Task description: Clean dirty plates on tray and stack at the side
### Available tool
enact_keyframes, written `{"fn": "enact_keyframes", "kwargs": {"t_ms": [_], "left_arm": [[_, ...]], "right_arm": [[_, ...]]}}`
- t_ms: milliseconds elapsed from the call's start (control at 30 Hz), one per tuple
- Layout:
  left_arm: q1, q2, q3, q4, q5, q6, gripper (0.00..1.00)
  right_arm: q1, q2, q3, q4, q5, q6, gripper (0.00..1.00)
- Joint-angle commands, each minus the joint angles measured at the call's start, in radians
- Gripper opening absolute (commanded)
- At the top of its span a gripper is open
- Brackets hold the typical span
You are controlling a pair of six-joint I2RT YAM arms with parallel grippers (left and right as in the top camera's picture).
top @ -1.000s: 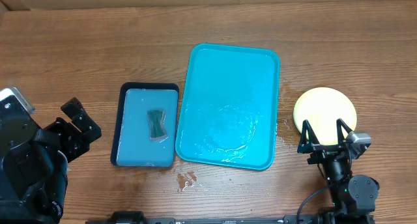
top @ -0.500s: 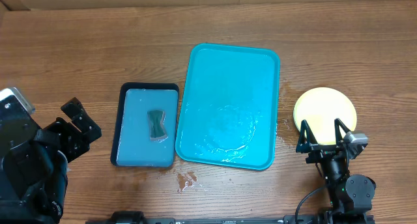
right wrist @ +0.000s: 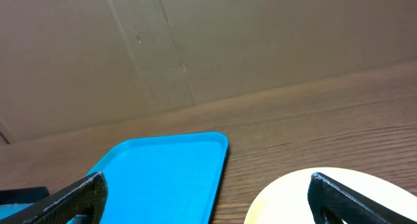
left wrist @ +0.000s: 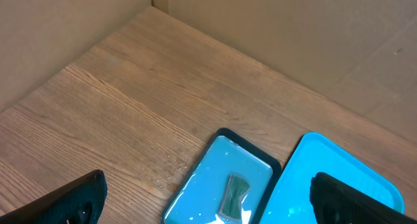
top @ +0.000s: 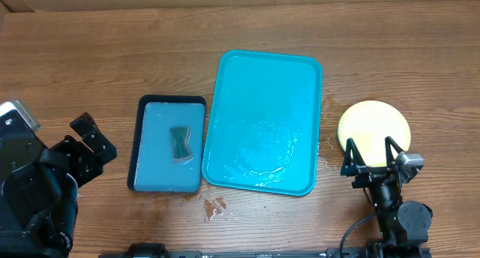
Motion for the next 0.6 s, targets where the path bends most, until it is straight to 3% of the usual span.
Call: {"fn": "enact_keyframes", "kwargs": {"t_ms": [0,133,233,300,567], "left_arm": [[0.005,0.0,0.007,-0.009,-0.018,0.002,1.0],[0.003,-0.009,-0.003,-0.069,-0.016,0.011,1.0],[-0.007,-0.037,-0.058,0.036,0.035,-0.014,1.0],[-0.031,-0.076,-0.149,0.18,0.081,-0.001,1.0],[-0.061,-0.31,-0.675,0.762,0.349,0.327,1.0]], "right_arm": [[0.0,-0.01,-0.01,0.003,-0.002,0.0,1.0],[0.0,-0.01,-0.01,0.003,-0.002,0.0,1.0],[0.0,-0.01,-0.01,0.003,-0.002,0.0,1.0],[0.0,-0.01,-0.01,0.003,-0.002,0.0,1.0],[0.0,-0.01,-0.01,0.003,-0.002,0.0,1.0]]}}
